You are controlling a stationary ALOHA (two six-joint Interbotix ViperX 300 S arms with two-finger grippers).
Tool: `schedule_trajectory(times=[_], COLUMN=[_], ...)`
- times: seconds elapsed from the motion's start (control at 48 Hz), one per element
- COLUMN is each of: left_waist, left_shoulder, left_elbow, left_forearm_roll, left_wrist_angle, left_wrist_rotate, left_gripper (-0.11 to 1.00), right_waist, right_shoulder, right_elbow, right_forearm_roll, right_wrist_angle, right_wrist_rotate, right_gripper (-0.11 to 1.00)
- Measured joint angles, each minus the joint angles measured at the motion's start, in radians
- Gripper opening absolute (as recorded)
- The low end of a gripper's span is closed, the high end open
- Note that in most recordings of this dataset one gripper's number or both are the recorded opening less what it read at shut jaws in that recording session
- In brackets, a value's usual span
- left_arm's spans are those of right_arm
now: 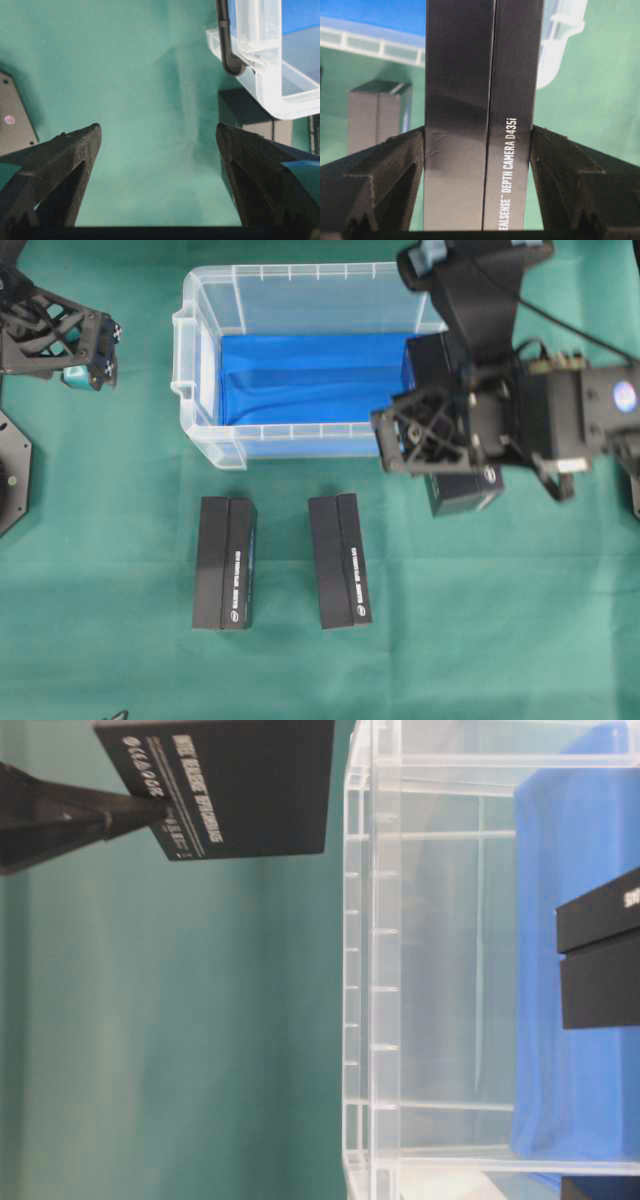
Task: Take out the box from the case.
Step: 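Carry the box pair forward and lower it onto the cloth right of the middle pair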
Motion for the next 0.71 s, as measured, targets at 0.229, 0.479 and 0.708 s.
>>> schedule_trajectory(times=[0.229,0.479,0.708], left_waist=[-0.002,-0.002,-0.002], left_shoulder=[0.000,0.000,0.000], left_elbow=[0.000,0.000,0.000], left_forearm_roll=[0.000,0.000,0.000], left_wrist_angle=[0.000,0.000,0.000], left_wrist_rotate=[0.000,0.002,0.002], left_gripper=[0.95,0.95,0.95], right_waist=[0.100,0.161,0.172], right_shoulder=[0.000,0.000,0.006], right_elbow=[0.000,0.000,-0.006], right_forearm_roll=[-0.009,-0.018,-0.020], right_wrist_angle=[0.002,0.009,0.009], right_wrist_rotate=[0.114,0.224,0.236], right_gripper=[0.66,0.66,0.66])
